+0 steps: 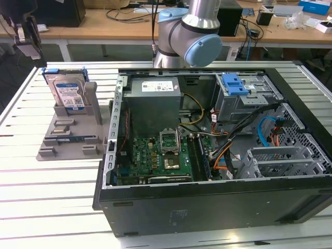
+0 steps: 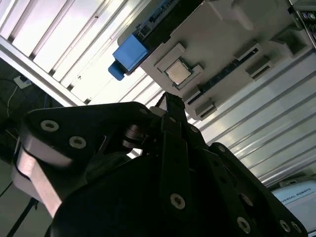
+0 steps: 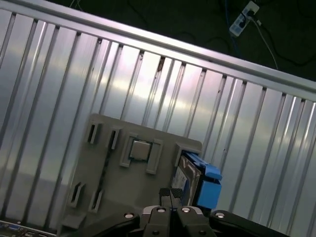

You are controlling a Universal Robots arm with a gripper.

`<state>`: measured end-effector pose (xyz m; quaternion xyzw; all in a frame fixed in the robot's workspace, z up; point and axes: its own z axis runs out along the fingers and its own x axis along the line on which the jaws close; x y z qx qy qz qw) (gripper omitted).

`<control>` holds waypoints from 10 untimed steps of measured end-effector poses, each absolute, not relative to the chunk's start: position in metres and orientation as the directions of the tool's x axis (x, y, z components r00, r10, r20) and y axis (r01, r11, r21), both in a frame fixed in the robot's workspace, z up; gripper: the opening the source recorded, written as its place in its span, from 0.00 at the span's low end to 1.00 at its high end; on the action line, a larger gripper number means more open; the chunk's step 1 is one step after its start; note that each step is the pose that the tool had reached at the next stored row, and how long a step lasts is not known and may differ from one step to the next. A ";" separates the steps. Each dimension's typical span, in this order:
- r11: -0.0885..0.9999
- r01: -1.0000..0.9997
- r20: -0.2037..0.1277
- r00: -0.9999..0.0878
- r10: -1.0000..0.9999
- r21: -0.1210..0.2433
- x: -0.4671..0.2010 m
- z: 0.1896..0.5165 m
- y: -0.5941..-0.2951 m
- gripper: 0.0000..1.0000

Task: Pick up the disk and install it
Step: 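Pick up the disk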

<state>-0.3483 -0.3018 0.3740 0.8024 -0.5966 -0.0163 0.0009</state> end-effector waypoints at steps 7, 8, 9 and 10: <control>-0.279 -0.960 -0.025 0.278 -0.960 0.021 -0.348 0.374 -0.302 0.11; -0.255 -0.967 -0.025 0.254 -0.967 0.021 -0.348 0.374 -0.302 0.11; -0.237 -0.971 -0.025 0.237 -0.971 0.021 -0.348 0.374 -0.302 0.11; -0.221 -0.975 -0.025 0.220 -0.975 0.021 -0.348 0.374 -0.302 0.11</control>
